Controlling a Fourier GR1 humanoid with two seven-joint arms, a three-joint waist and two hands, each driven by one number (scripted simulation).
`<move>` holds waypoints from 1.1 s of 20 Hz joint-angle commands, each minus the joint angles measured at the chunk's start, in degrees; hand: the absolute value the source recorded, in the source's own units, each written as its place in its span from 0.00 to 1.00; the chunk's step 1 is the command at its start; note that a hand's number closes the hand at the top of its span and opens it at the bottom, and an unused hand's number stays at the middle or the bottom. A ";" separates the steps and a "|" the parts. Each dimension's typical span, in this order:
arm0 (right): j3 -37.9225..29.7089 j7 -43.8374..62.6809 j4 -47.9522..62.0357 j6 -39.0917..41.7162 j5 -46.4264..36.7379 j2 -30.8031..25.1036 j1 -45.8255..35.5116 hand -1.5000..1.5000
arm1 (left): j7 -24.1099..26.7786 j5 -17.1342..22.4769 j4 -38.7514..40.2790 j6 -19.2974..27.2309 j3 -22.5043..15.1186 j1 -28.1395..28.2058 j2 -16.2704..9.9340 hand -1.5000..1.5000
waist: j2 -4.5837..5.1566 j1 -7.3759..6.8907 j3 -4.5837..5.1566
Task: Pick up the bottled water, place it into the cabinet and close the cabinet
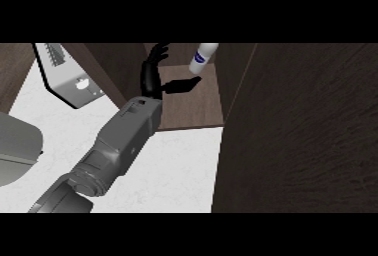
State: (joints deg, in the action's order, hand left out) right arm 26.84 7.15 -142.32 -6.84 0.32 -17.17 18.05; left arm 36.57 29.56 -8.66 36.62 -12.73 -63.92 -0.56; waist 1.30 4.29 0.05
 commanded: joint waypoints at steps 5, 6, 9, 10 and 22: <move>-1.90 1.13 -2.68 1.03 3.45 0.25 -0.23 0.00 | 3.57 1.33 0.92 -3.90 3.00 0.40 0.04 0.00 | -0.01 -0.71 0.00; -2.74 1.78 -3.93 1.54 4.64 -0.10 -0.70 0.00 | 3.84 1.38 1.10 -3.23 3.17 -0.62 0.55 0.00 | 0.25 -0.06 0.00; -0.60 2.87 -5.54 1.02 2.88 0.64 0.70 0.00 | 1.39 -0.56 2.84 -3.80 1.74 -3.55 -1.49 0.00 | 0.07 0.19 0.02; -2.87 0.47 -1.95 1.78 3.56 0.59 0.17 0.00 | 2.22 -0.62 2.90 -5.44 1.93 -1.84 -0.34 0.00 | -0.06 -0.64 -0.03; -3.02 1.27 -1.36 2.90 3.10 1.33 -1.87 0.00 | 4.43 2.88 -4.71 -23.84 2.34 -1.39 0.55 0.00 | -0.26 -0.60 0.00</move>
State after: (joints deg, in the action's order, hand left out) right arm 24.61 6.98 -142.05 -4.66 1.29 -15.87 18.18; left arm 40.95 31.16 -11.89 17.87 -10.19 -65.28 -0.10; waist 0.85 3.58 0.04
